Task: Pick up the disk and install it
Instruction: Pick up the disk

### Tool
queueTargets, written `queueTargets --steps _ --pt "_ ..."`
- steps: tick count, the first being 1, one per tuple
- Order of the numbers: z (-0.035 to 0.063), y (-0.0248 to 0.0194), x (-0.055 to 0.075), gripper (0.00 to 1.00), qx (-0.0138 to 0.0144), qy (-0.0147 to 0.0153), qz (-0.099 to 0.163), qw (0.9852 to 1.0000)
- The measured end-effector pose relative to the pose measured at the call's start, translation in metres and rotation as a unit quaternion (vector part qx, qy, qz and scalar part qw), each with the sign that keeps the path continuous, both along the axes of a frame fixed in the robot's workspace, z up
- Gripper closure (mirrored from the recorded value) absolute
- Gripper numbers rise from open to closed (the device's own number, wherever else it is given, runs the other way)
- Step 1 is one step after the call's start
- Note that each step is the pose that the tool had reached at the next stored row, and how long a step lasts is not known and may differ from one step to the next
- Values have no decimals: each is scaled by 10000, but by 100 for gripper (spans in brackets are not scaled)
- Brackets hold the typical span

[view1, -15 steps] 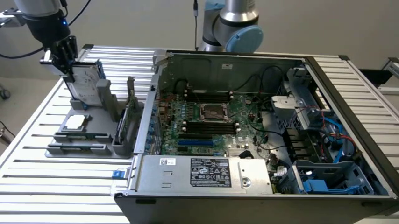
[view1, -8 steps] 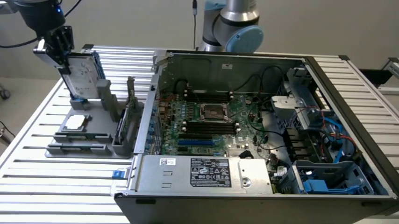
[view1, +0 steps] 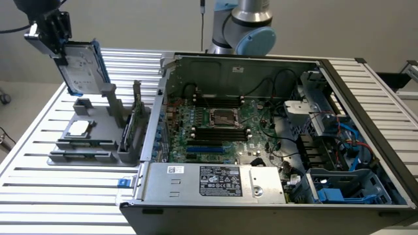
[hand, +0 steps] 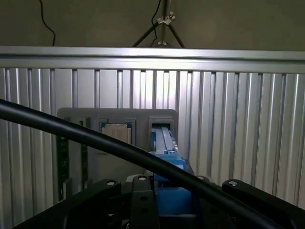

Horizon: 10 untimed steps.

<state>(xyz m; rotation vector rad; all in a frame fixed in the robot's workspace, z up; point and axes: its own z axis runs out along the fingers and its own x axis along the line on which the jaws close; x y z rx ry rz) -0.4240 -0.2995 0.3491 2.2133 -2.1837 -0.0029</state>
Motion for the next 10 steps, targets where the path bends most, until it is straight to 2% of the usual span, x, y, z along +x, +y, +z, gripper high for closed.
queueTargets --steps 6,10 --pt "271 -1 24 68 0 0 1 10000" --pt "454 -5 146 68 1 -1 0 10000"
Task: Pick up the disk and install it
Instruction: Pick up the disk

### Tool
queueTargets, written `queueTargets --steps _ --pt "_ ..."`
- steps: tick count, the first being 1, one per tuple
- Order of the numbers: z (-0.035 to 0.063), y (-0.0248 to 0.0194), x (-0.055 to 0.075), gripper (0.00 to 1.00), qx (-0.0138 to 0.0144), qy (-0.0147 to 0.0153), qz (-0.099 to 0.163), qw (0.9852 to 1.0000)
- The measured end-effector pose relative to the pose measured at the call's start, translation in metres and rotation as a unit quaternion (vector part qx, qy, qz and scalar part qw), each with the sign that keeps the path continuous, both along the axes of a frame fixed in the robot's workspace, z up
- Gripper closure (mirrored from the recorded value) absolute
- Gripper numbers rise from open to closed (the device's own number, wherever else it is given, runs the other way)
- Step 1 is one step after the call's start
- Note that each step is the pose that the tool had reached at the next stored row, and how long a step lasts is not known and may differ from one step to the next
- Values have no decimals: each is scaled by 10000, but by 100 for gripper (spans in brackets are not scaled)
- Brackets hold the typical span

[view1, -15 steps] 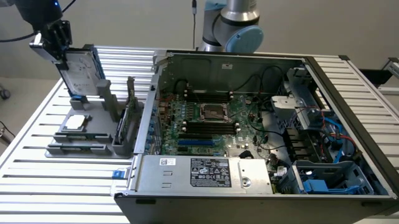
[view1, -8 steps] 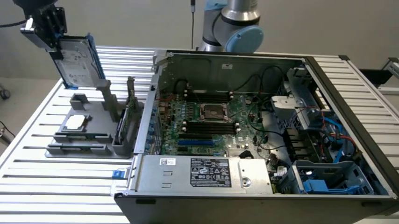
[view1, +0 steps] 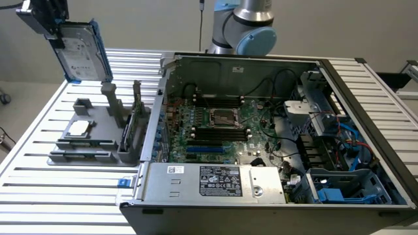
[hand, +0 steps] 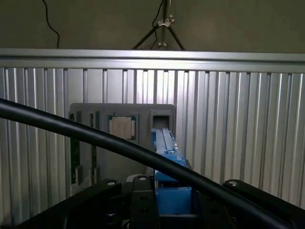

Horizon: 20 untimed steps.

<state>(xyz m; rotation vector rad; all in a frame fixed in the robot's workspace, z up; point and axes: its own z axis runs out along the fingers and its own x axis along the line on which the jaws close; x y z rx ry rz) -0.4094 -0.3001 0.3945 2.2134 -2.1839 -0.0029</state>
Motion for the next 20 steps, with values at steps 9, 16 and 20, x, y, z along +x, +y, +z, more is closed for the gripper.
queueTargets --steps 9,16,20 --pt "408 -69 405 68 1 5 0 10000" --pt "727 -164 721 68 3 9 0 10000" --pt "880 -232 880 68 6 10 1 10000"
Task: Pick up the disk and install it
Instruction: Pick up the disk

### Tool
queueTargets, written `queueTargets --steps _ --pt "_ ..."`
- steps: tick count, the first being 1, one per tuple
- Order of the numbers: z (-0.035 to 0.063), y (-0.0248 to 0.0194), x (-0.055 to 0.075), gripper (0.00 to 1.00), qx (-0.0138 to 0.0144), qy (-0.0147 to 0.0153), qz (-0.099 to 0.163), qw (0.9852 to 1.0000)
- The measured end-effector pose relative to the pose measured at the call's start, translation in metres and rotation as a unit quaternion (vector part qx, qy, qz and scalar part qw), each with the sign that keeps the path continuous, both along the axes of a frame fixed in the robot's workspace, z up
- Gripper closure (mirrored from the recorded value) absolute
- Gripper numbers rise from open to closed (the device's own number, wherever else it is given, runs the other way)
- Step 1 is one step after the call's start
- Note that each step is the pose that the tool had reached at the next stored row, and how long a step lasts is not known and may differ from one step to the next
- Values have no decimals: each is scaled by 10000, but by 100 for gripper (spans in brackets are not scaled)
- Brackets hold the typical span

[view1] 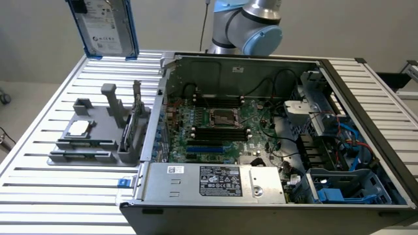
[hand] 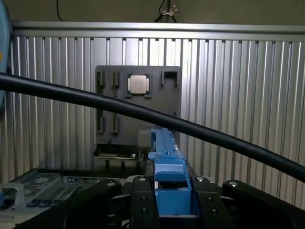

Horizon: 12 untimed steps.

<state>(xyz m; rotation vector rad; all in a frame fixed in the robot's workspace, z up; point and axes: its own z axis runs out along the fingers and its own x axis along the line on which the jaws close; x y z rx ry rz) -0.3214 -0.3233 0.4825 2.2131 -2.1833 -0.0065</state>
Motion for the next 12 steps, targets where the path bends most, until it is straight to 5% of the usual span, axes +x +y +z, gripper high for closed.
queueTargets --steps 5,9,12 --pt "106 -79 223 68 2 6 -1 10000" --pt "110 -127 361 68 3 61 -1 10000" --pt "119 -165 491 68 3 71 0 10000"
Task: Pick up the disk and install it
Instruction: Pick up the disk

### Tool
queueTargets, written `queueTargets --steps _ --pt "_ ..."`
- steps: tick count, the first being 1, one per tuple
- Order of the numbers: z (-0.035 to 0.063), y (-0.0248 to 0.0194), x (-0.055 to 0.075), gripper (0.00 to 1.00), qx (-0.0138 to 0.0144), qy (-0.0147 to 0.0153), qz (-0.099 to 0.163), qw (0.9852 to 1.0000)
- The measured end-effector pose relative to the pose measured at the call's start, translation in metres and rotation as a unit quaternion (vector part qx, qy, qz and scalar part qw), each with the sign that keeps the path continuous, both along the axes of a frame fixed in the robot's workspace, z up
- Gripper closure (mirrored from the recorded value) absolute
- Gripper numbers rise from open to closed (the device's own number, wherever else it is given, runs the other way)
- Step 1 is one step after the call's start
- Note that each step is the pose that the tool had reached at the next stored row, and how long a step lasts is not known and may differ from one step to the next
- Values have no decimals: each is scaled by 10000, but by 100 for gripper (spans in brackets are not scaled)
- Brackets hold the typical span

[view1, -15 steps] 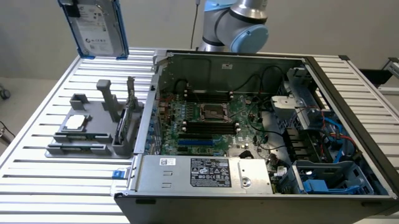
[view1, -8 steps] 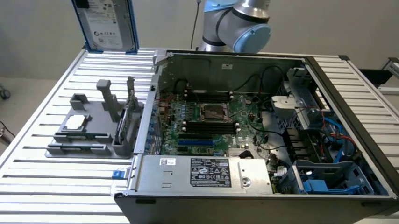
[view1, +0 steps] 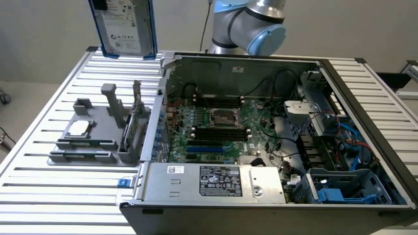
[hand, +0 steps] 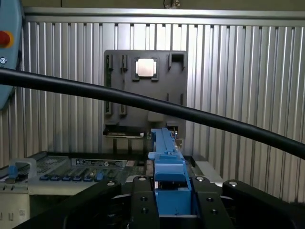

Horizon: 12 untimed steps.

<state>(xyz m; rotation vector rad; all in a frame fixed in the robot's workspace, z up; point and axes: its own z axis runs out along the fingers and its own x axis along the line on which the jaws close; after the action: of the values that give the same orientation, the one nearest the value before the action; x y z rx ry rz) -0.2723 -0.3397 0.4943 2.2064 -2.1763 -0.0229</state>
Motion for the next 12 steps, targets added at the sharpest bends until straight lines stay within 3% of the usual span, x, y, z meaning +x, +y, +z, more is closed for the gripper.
queueTargets --steps 12 --pt "75 -165 545 68 4 3 0 10000"
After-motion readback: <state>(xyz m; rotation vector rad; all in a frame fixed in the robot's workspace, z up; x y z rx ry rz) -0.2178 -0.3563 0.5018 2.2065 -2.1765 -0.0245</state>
